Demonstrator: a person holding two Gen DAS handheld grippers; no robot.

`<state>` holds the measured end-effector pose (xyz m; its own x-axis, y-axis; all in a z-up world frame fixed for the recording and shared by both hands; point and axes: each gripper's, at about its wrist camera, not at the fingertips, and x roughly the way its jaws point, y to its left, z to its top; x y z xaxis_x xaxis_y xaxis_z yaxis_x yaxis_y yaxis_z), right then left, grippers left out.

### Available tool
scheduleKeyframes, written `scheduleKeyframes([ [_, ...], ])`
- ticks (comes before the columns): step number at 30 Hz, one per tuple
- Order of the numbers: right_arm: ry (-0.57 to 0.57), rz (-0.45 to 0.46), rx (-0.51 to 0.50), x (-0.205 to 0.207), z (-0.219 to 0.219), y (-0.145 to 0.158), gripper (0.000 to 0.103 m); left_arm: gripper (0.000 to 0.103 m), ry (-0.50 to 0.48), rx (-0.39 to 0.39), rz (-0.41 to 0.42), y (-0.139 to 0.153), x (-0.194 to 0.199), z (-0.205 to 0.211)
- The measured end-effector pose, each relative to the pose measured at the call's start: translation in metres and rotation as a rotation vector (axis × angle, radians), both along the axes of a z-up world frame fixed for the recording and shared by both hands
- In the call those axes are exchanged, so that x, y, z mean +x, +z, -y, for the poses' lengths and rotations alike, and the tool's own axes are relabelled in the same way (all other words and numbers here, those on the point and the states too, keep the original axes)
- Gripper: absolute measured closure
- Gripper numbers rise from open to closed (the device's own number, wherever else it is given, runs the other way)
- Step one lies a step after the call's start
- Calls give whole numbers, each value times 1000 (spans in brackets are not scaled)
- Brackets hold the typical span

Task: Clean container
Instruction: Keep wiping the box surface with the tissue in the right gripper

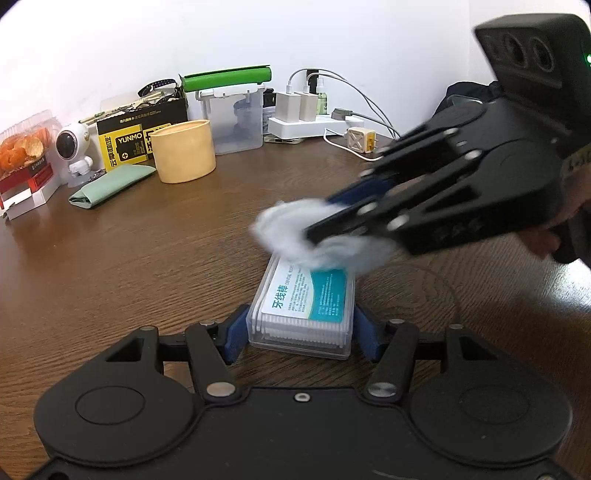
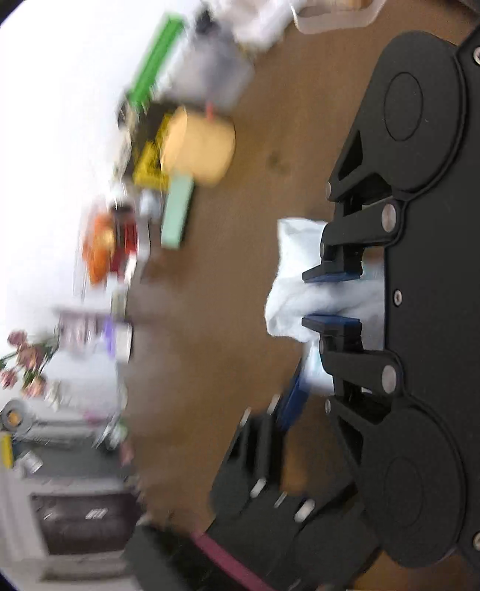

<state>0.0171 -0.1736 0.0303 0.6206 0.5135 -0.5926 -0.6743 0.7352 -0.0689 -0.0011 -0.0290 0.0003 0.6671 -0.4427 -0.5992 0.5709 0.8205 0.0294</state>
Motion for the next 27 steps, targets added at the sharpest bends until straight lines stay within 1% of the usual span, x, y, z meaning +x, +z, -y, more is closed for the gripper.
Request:
scheduleKeyframes([
  [1, 7, -14, 5, -4, 5, 2, 85, 44, -1, -5, -4, 0, 1, -1],
  [3, 73, -46, 16, -15, 2, 5, 85, 44, -3, -4, -3, 0, 1, 0],
  [5, 166, -58, 31, -27, -12, 7, 85, 44, -4, 3, 2, 0, 0, 1],
  [6, 170, -44, 30, -27, -18, 7, 85, 44, -4, 5, 4, 0, -1, 1],
  [8, 168, -12, 27, -26, -29, 7, 84, 44, -4, 7, 6, 0, -1, 1],
  [10, 111, 9, 5, -14, -30, 4, 85, 44, -4, 5, 4, 0, -1, 1],
  [12, 28, 20, -21, -3, -18, -1, 85, 44, -4, 3, 3, 0, -1, 1],
  [14, -4, 1, -13, -2, -1, -1, 85, 44, -4, 3, 2, 0, -1, 0],
  [16, 27, -29, 4, -12, 9, 1, 85, 44, -4, 2, 1, 0, -1, 0],
  [17, 67, -50, 22, -16, 7, 2, 85, 44, -4, 3, 2, 1, 0, 0],
  [19, 151, -83, 57, -23, -2, 3, 85, 44, -4, 5, 3, 1, 2, -1],
  [21, 190, -73, 62, -22, -19, 4, 85, 44, -4, 7, 4, 1, 2, 0],
  [22, 188, -64, 44, -17, -25, 3, 85, 44, -4, 7, 4, 1, 2, 0],
  [24, 127, -20, -12, -7, -28, 0, 85, 44, -4, 7, 4, 0, 2, 0],
  [25, 86, -9, -31, -1, -23, -1, 85, 44, -4, 7, 4, 0, 2, 0],
  [27, 19, -15, -36, 3, -4, -1, 85, 44, -3, 6, 3, 0, 2, 0],
])
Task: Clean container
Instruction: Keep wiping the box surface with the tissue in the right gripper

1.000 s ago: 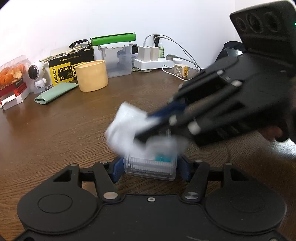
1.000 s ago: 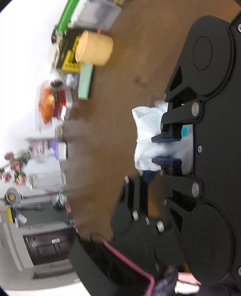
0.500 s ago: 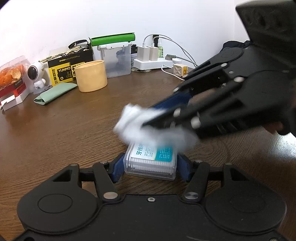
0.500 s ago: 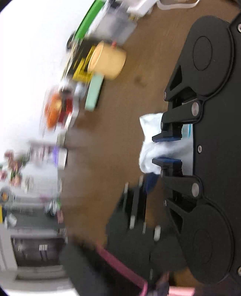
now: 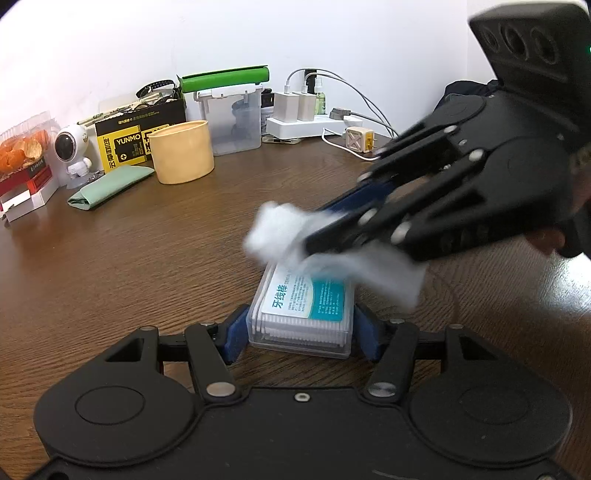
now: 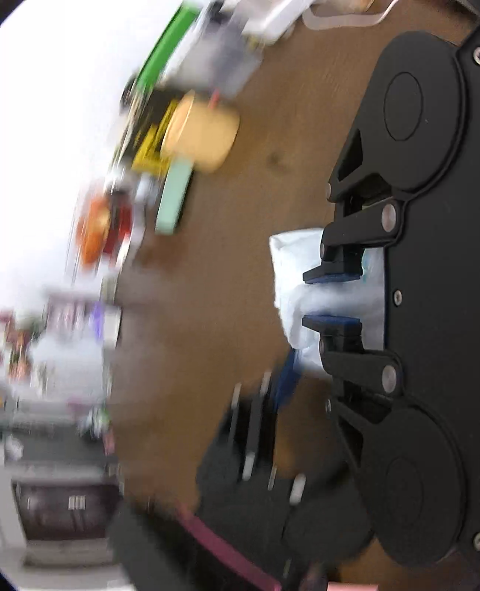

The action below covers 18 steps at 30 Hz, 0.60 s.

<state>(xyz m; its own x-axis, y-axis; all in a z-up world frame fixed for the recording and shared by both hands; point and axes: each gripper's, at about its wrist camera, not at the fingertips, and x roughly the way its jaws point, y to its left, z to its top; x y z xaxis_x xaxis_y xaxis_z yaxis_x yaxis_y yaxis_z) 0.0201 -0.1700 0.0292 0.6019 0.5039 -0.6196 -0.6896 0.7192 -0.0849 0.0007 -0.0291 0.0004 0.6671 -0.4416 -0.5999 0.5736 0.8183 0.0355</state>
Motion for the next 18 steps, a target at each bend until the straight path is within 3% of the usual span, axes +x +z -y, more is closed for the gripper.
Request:
scheduleKeyframes([
  [3, 27, -29, 1, -14, 13, 2, 85, 44, 0, -5, -4, 0, 1, 0],
  [6, 161, -50, 28, -28, -5, 3, 85, 44, 0, 3, 2, 0, -1, 2],
  [8, 192, -37, 25, -22, -23, 4, 85, 44, 0, 3, 2, 0, -1, 2],
  [10, 178, -12, -12, -13, -33, 2, 85, 44, 0, 1, 0, -1, -1, 2],
  [15, 47, 14, -61, 2, -7, 3, 84, 44, -1, -2, -2, -1, 0, 2],
  [18, 90, -38, -31, -9, 3, 7, 85, 44, -1, -4, -4, -1, 0, 2],
])
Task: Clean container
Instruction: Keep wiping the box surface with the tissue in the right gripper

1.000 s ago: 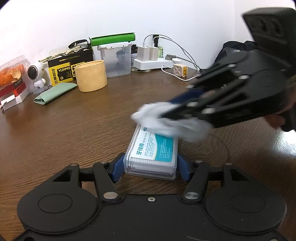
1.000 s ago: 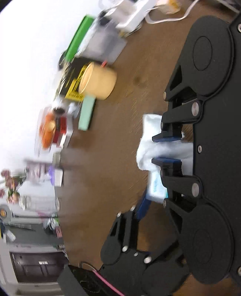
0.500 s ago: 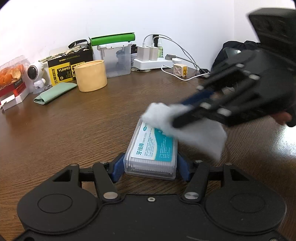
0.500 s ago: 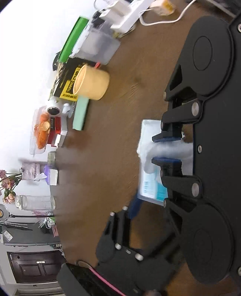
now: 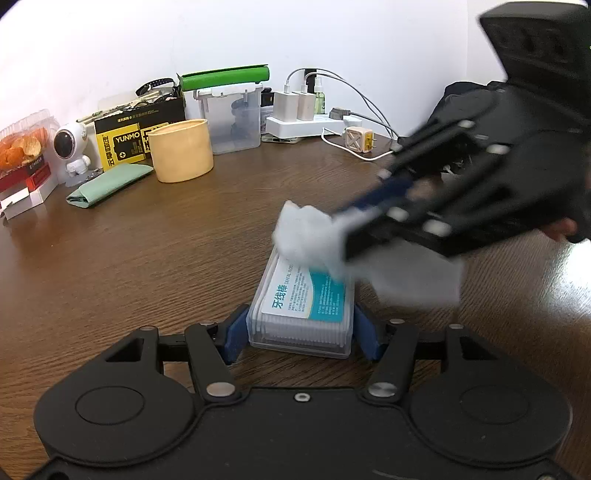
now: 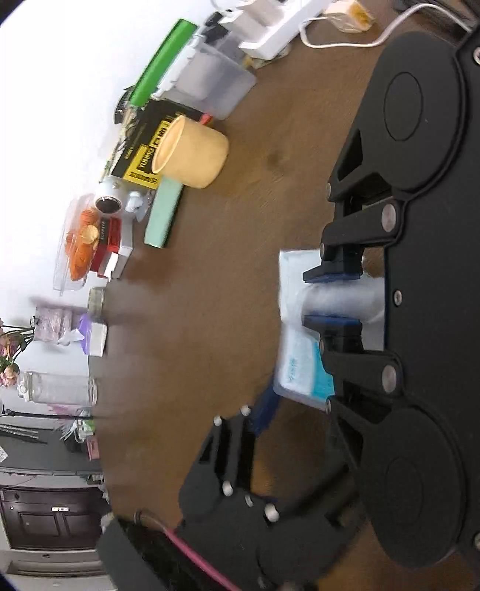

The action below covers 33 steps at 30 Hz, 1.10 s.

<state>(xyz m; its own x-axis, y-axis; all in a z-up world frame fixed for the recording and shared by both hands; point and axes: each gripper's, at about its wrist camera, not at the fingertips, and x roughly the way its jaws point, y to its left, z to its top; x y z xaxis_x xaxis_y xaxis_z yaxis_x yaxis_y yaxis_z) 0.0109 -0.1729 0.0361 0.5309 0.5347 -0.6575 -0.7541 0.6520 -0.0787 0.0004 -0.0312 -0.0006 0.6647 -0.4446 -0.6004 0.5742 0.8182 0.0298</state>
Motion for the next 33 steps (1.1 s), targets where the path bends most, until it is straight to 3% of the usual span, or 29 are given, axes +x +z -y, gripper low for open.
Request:
scheduleKeyframes([
  [4, 125, -11, 52, -9, -23, 1, 85, 44, 0, 6, 5, 0, -2, 1],
  [7, 44, 50, 20, 11, -31, -7, 84, 44, 0, 11, 9, 0, -3, 1],
  [12, -54, 31, -5, 18, 0, -6, 85, 44, -1, 3, 3, -1, -2, 1],
  [15, 41, -29, 41, 2, -3, -4, 86, 44, -1, 6, 5, -1, -2, 2],
  [17, 111, -21, 47, -5, -21, -7, 86, 44, -1, 8, 7, -1, -3, 2],
  [20, 102, 29, 29, 5, -41, -9, 86, 43, -2, 8, 6, -1, -3, 2],
  [22, 26, 68, 2, 17, -35, -10, 85, 44, -3, 8, 6, 0, -2, 1],
  [25, -33, 56, -12, 21, -14, -6, 86, 44, -3, 3, 2, 0, -1, 1],
  [30, 94, -25, 79, 3, -16, 0, 87, 44, -3, 1, 0, 0, -1, 0],
  [33, 99, 18, 60, 9, -39, -6, 87, 43, -3, 5, 3, 0, -1, 1],
])
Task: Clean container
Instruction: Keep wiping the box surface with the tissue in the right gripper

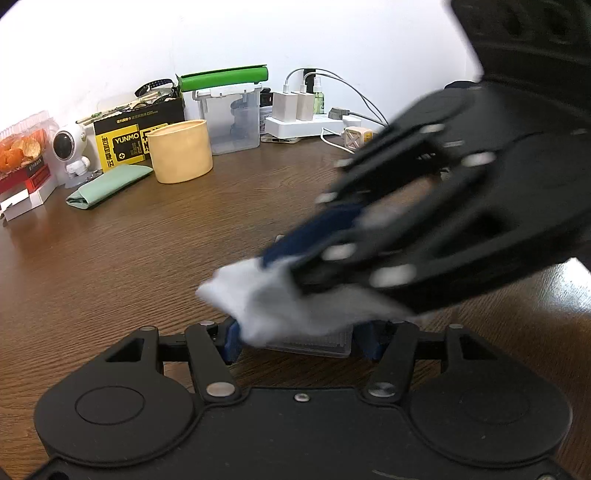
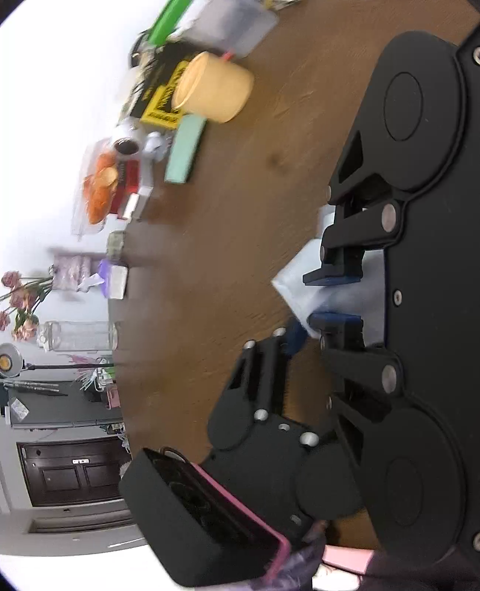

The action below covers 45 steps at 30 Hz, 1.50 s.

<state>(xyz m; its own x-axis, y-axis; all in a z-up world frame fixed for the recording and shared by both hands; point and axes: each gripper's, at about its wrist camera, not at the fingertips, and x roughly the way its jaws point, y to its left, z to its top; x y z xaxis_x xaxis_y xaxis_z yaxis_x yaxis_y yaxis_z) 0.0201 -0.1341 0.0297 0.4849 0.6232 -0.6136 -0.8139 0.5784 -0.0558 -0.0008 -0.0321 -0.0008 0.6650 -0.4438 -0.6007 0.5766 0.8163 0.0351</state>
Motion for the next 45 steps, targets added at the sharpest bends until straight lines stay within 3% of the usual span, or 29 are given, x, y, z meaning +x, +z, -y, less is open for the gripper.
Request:
scheduleKeyframes([
  [6, -142, 15, -23, 16, 31, 0, 87, 44, -1, -4, -1, -1, -1, 0],
  [10, -37, -50, 16, -5, 32, 5, 87, 44, -6, -2, 1, -1, -1, 1],
  [13, 20, -23, 12, -10, 6, 4, 87, 43, -7, 7, 8, -1, -2, 3],
  [18, -77, 32, -62, 13, 8, 2, 87, 43, -5, 6, 7, -1, -2, 2],
  [22, -119, -4, -76, 7, 39, 5, 87, 43, -5, 3, 6, -1, -2, 2],
  [26, -4, -41, -17, -12, 27, 4, 87, 43, -7, 15, 16, 0, -4, 3],
  [28, 6, -10, -18, -11, 9, 1, 87, 43, -7, 15, 15, -1, -4, 3],
  [32, -99, 64, -46, 6, 8, -4, 87, 43, -7, 11, 12, -1, -4, 3],
  [36, -176, 29, -35, 2, 43, -1, 87, 43, -8, 7, 8, -1, -3, 2],
  [40, -78, -31, 44, -19, 38, -3, 87, 43, -8, 12, 12, 0, -3, 3],
  [43, -33, 5, 45, -20, 13, -3, 87, 43, -8, 14, 14, 0, -4, 3],
  [45, -68, 46, 15, -10, 5, -5, 88, 43, -9, 12, 12, 0, -3, 2],
])
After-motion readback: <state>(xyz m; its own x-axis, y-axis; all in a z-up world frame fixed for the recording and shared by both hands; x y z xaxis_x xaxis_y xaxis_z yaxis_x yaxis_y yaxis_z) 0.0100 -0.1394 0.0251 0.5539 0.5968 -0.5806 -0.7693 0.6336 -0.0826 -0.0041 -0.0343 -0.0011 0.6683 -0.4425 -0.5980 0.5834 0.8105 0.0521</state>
